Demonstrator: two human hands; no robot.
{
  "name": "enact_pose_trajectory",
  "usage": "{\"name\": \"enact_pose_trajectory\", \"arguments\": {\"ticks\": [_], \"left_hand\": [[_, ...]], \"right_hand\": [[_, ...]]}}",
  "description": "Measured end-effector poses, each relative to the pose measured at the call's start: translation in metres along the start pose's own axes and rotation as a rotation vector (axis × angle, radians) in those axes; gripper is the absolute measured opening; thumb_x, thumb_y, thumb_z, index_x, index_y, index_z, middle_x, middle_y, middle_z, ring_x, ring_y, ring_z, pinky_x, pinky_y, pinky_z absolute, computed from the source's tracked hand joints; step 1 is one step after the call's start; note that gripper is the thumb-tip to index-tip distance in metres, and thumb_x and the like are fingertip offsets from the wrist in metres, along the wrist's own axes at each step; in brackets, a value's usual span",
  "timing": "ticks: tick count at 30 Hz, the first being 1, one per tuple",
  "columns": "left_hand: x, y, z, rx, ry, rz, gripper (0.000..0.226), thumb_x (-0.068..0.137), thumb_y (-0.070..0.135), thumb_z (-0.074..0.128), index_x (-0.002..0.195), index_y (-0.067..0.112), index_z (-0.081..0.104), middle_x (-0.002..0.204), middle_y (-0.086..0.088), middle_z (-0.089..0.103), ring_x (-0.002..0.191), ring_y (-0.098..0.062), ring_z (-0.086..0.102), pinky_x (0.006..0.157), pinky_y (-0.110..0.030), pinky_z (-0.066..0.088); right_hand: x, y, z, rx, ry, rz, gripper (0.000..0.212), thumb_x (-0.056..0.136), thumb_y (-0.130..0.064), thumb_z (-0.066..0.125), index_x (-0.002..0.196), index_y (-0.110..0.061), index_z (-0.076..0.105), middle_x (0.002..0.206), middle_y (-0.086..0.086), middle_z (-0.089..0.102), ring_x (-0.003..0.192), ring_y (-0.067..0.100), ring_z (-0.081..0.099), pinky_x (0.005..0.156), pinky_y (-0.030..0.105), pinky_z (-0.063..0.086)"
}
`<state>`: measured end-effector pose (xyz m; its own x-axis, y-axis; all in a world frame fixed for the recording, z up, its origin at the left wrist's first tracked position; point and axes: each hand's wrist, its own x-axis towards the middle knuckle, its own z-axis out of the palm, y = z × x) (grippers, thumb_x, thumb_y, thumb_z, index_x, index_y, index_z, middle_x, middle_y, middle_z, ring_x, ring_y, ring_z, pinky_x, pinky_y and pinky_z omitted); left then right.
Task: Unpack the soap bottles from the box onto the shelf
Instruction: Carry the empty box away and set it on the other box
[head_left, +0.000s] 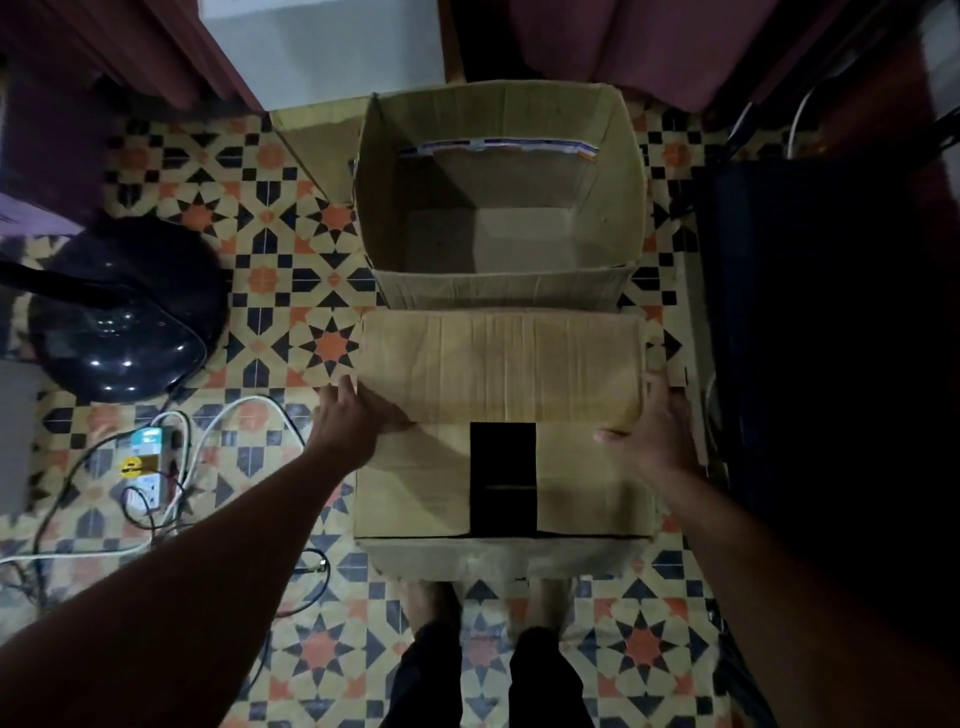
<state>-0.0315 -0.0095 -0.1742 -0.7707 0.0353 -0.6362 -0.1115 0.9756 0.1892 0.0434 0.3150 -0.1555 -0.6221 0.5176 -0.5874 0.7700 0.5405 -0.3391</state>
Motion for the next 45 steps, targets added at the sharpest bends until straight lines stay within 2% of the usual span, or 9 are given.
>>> {"name": "enact_pose_trajectory", "arguments": {"ticks": [3,6,10,18,20,26,30,39,45], "left_hand": [[-0.007,0.0,0.007,-0.555,0.048,-0.123,0.053,0.09,0.044,0.06,0.122,0.003,0.048,0.12,-0.021,0.056,0.107,-0.037,0.057,0.09,-0.048,0.051],[-0.03,0.001,0.007,-0.997,-0.025,-0.207,0.069,0.089,0.05,0.062,0.138,0.009,0.036,0.126,-0.013,0.056,0.107,-0.029,0.06,0.08,-0.043,0.056],[-0.068,-0.009,0.018,-1.194,-0.1,-0.374,0.096,0.083,0.059,0.063,0.153,0.019,0.011,0.144,-0.018,0.043,0.122,-0.031,0.053,0.099,-0.046,0.047],[-0.115,-0.022,0.068,-1.041,-0.28,-0.414,0.044,0.091,0.046,0.06,0.124,0.018,0.05,0.115,0.002,0.06,0.111,-0.019,0.054,0.093,-0.036,0.04],[-0.105,-0.056,0.1,-0.945,-0.234,-0.407,0.079,0.07,0.071,0.069,0.117,0.007,0.059,0.114,-0.005,0.067,0.112,-0.024,0.062,0.097,-0.039,0.047],[-0.121,-0.019,0.052,-0.662,-0.374,-0.571,0.071,0.098,0.031,0.055,0.152,0.004,0.017,0.142,-0.028,0.044,0.113,-0.035,0.052,0.081,-0.039,0.042],[-0.119,0.006,-0.02,-0.579,-0.472,-0.412,0.05,0.1,0.027,0.053,0.143,0.008,0.036,0.121,-0.021,0.056,0.101,-0.036,0.063,0.083,-0.047,0.055],[-0.082,-0.004,-0.05,-0.743,-0.212,-0.263,0.032,0.092,0.01,0.064,0.12,-0.002,0.055,0.078,-0.013,0.063,0.069,-0.028,0.06,0.067,-0.037,0.051],[-0.073,0.001,-0.016,-0.854,-0.029,-0.267,0.08,0.084,0.033,0.068,0.146,0.004,0.027,0.129,-0.017,0.051,0.103,-0.027,0.053,0.088,-0.044,0.049]], "right_hand": [[-0.007,0.009,0.004,0.062,-0.014,-0.058,0.067,0.084,-0.025,0.074,0.14,-0.026,0.036,0.136,0.01,0.043,0.123,0.031,0.048,0.089,0.038,0.045],[-0.023,0.025,0.004,0.22,0.027,-0.074,0.054,0.091,-0.031,0.066,0.14,-0.032,0.043,0.133,0.005,0.042,0.121,0.024,0.051,0.086,0.033,0.046],[-0.051,0.041,0.009,0.445,0.143,0.023,0.055,0.093,-0.025,0.064,0.144,-0.022,0.042,0.148,0.009,0.032,0.128,0.025,0.043,0.088,0.03,0.039],[-0.086,0.089,0.052,0.666,-0.082,0.323,0.051,0.105,-0.025,0.039,0.152,-0.011,0.027,0.154,0.013,0.034,0.14,0.028,0.036,0.106,0.032,0.03],[-0.091,0.094,0.055,0.525,-0.115,0.349,0.052,0.104,-0.031,0.041,0.151,-0.012,0.028,0.148,0.015,0.042,0.132,0.033,0.045,0.099,0.036,0.037],[-0.098,0.079,0.001,0.191,-0.388,0.314,0.076,0.096,-0.013,0.053,0.155,-0.024,0.005,0.147,0.014,0.04,0.121,0.033,0.05,0.087,0.034,0.044],[-0.096,0.048,-0.062,0.306,-0.571,0.366,0.043,0.098,-0.009,0.053,0.139,-0.015,0.041,0.119,0.01,0.058,0.103,0.029,0.062,0.096,0.044,0.05],[-0.071,0.02,-0.059,0.485,-0.197,0.13,0.028,0.101,-0.026,0.053,0.126,-0.018,0.061,0.116,0.001,0.061,0.095,0.016,0.059,0.081,0.031,0.05],[-0.053,0.041,-0.023,0.273,-0.149,0.074,0.059,0.096,-0.04,0.057,0.149,-0.029,0.034,0.151,0.008,0.038,0.135,0.029,0.042,0.103,0.043,0.04]]}}
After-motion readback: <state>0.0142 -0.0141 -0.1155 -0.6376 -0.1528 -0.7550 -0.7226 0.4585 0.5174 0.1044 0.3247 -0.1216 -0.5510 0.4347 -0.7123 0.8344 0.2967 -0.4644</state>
